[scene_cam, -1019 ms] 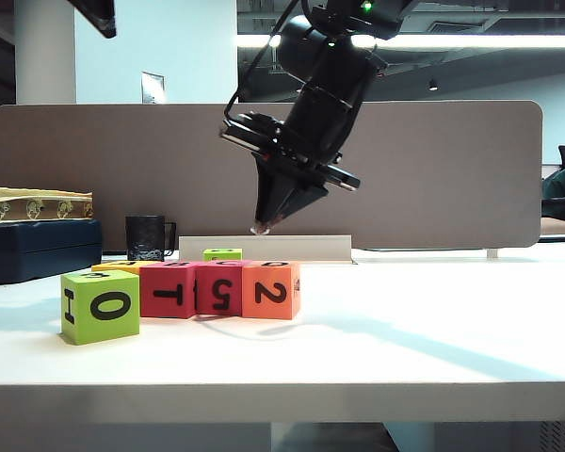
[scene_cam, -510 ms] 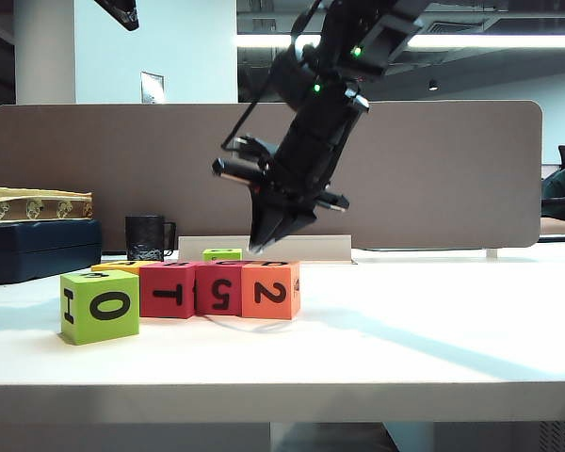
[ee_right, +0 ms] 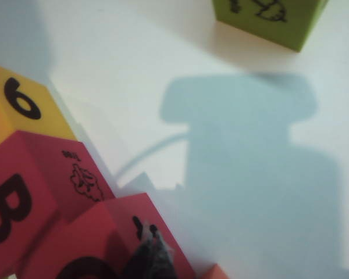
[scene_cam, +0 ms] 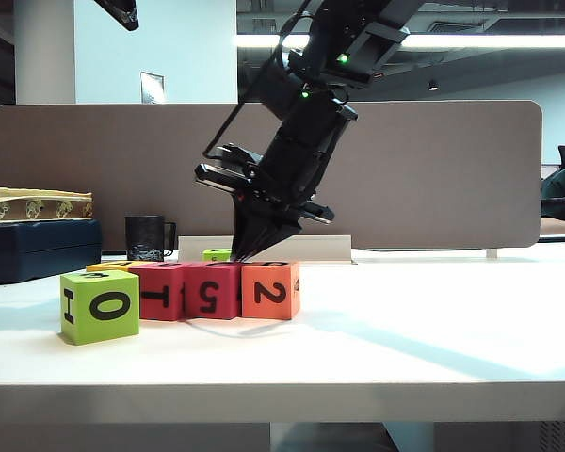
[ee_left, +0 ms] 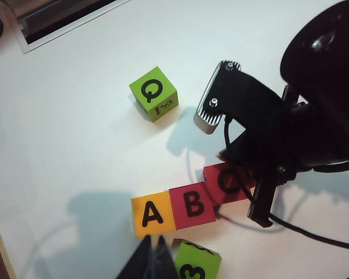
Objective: Select the appropriate blocks from the scattered letter blocks on the table and arrange them in a row to spell out "ABCD".
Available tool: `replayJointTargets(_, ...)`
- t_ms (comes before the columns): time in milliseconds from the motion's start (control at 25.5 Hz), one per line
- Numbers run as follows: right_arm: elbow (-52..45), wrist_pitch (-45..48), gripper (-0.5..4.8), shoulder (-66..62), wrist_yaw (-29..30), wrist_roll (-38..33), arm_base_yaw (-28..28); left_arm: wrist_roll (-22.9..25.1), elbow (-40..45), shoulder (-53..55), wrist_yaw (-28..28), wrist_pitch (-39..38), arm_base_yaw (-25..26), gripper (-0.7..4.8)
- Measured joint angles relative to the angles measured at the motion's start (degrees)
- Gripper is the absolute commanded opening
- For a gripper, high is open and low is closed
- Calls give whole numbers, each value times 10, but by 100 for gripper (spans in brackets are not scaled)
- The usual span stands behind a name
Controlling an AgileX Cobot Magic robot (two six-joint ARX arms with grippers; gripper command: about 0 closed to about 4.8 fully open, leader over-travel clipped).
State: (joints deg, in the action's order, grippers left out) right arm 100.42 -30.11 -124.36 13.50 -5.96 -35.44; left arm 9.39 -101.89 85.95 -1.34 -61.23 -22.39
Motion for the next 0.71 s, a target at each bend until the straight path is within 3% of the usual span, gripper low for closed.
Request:
replayJointTargets(471,-1,-10,-2,21,-20,0,-5,0,0,0,0,-2,2,-6)
replayJointTargets(706,-1,-29,-2,94,-20,2,-13,0,0,4,0,-2,43,-6)
